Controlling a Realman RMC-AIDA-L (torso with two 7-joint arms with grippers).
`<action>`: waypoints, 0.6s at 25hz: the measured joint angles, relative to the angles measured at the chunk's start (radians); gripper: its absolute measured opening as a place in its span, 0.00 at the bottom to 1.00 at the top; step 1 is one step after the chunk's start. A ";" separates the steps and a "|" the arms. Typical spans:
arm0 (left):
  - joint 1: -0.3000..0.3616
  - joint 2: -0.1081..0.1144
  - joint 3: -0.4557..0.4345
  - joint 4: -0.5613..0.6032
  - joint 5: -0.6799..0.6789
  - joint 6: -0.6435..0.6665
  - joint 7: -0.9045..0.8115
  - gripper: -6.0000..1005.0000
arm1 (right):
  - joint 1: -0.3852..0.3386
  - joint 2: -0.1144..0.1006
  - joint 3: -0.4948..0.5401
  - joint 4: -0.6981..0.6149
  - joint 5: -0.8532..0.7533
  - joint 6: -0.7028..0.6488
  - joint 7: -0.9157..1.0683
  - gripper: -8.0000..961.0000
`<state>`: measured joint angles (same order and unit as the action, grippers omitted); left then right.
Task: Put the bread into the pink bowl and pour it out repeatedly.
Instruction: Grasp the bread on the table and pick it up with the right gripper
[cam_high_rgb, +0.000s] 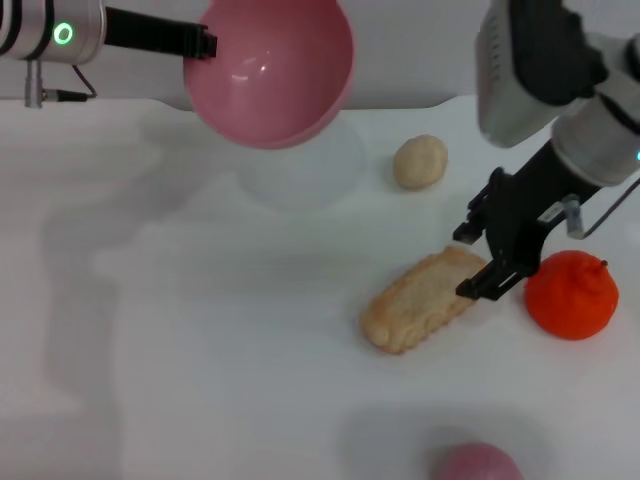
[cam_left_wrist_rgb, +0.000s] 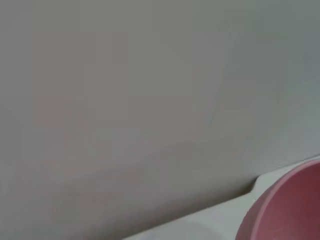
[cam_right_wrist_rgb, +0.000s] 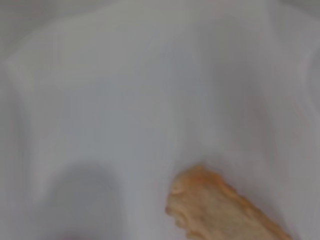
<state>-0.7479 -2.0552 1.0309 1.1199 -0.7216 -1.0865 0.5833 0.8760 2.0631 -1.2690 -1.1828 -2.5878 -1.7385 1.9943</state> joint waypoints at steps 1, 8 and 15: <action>0.005 -0.001 0.004 0.000 -0.002 0.000 0.000 0.05 | 0.019 0.003 -0.007 0.036 0.001 0.007 -0.013 0.70; 0.042 -0.002 0.033 -0.002 -0.063 0.009 0.005 0.05 | 0.046 0.009 -0.033 0.123 0.001 0.056 -0.057 0.70; 0.058 -0.002 0.048 0.001 -0.092 0.004 0.007 0.05 | 0.051 0.011 -0.078 0.213 0.012 0.144 -0.100 0.70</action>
<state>-0.6900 -2.0569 1.0790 1.1212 -0.8132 -1.0825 0.5904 0.9270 2.0740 -1.3466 -0.9695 -2.5754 -1.5945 1.8943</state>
